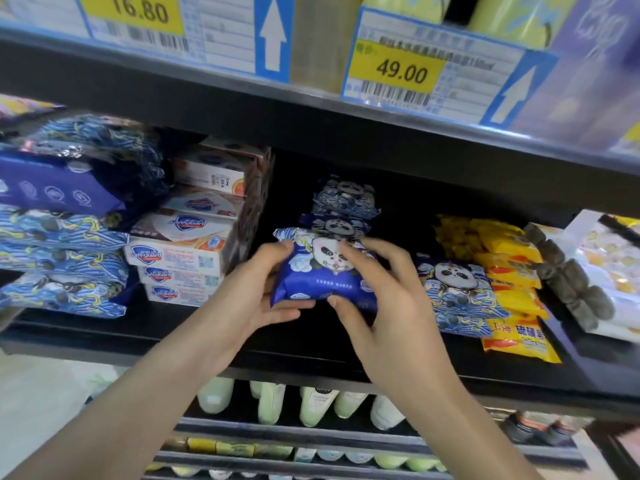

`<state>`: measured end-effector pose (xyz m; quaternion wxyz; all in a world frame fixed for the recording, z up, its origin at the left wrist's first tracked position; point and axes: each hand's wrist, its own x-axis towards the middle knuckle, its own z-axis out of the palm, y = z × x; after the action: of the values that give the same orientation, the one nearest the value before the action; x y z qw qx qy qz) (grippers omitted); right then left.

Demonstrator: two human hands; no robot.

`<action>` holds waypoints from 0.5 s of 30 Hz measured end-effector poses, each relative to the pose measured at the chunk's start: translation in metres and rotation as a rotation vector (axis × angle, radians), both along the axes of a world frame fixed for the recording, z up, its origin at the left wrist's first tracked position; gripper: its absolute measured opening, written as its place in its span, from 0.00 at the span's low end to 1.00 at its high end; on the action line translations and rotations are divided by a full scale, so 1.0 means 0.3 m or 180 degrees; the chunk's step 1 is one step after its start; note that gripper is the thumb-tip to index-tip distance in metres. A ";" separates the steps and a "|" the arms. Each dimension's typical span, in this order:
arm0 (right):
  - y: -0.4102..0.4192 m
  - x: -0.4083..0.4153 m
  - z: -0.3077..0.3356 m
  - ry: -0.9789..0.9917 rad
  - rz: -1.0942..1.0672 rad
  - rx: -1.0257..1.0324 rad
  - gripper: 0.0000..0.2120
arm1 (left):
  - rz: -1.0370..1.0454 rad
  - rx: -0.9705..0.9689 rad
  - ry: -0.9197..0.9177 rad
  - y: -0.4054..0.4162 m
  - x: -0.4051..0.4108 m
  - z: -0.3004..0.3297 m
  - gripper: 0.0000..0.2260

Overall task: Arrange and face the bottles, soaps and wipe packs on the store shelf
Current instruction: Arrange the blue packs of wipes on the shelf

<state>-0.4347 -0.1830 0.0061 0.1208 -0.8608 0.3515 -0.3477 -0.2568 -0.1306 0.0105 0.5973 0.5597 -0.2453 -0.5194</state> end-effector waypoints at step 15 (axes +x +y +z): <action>0.049 -0.075 -0.001 -0.0729 0.0500 0.1137 0.43 | -0.0310 -0.0075 -0.0775 0.067 -0.019 -0.041 0.10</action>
<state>-0.4573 -0.1684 0.0059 0.3371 -0.8054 0.3233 -0.3649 -0.2625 -0.1104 -0.0020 0.5438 0.5990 -0.3489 -0.4730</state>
